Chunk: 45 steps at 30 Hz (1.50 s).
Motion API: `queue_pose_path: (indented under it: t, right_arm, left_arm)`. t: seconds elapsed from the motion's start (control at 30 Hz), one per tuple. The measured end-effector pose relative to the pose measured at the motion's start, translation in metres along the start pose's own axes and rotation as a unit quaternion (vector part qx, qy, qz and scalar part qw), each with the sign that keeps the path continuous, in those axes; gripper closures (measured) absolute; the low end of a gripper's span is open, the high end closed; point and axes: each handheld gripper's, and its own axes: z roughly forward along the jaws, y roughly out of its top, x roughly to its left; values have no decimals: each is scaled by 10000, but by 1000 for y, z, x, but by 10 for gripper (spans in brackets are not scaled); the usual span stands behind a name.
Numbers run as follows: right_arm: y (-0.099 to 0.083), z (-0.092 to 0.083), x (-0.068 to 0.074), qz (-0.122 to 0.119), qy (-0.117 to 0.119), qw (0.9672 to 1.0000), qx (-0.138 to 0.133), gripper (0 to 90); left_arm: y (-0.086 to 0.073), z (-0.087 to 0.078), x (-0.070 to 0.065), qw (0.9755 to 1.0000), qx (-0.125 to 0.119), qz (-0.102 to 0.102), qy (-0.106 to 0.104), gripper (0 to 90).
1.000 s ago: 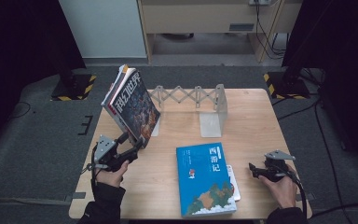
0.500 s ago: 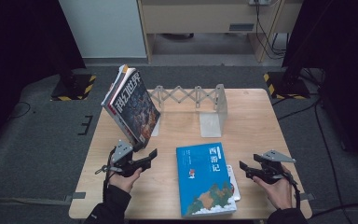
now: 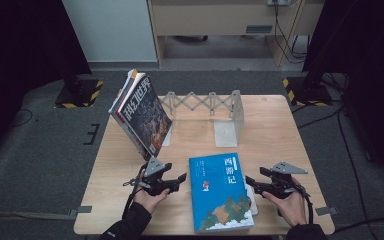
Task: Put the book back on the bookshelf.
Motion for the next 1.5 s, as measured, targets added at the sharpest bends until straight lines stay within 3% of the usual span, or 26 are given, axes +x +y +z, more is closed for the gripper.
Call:
queue_pose_path:
  t: [0.13, 0.2, 0.3, 0.4, 0.6, 0.73, 0.83, 1.03, 1.2, 1.5]
  right_arm:
    - [1, 3, 5, -9, 142, 9999, 34, 279]
    - [1, 5, 8, 34, 194, 9998, 41, 279]
    - [0, 8, 12, 6, 238, 9997, 93, 275]
    - [-1, 11, 15, 10, 277, 9994, 202, 270]
    - [-4, 16, 17, 132, 429, 9985, 304, 274]
    - [-5, 19, 20, 177, 488, 9980, 361, 273]
    - [-5, 21, 21, 184, 526, 9976, 402, 275]
    - [-6, 24, 21, 245, 582, 9971, 419, 272]
    - [-6, 27, 22, 334, 641, 9965, 415, 263]
    - [-6, 31, 22, 479, 762, 9950, 438, 266]
  left_arm:
    - [-4, 7, -4, 9998, 161, 20, -149, 261]
    - [-6, 11, -5, 9993, 250, -104, -275, 261]
    - [-9, 16, -8, 9984, 415, -51, -385, 260]
    - [-11, 21, -10, 9975, 437, -208, -519, 242]
    - [-13, 26, -12, 9968, 404, -309, -620, 182]
    - [-18, 37, -16, 9921, 428, -641, -989, 124]
    - [-19, 41, -17, 9907, 411, -667, -1111, 101]
    - [-22, 48, -20, 9895, 359, -726, -1199, 61]
    - [-25, 52, -18, 9845, 469, -1079, -1301, 17]
    - [-25, 53, -16, 9815, 456, -1199, -1422, 0]
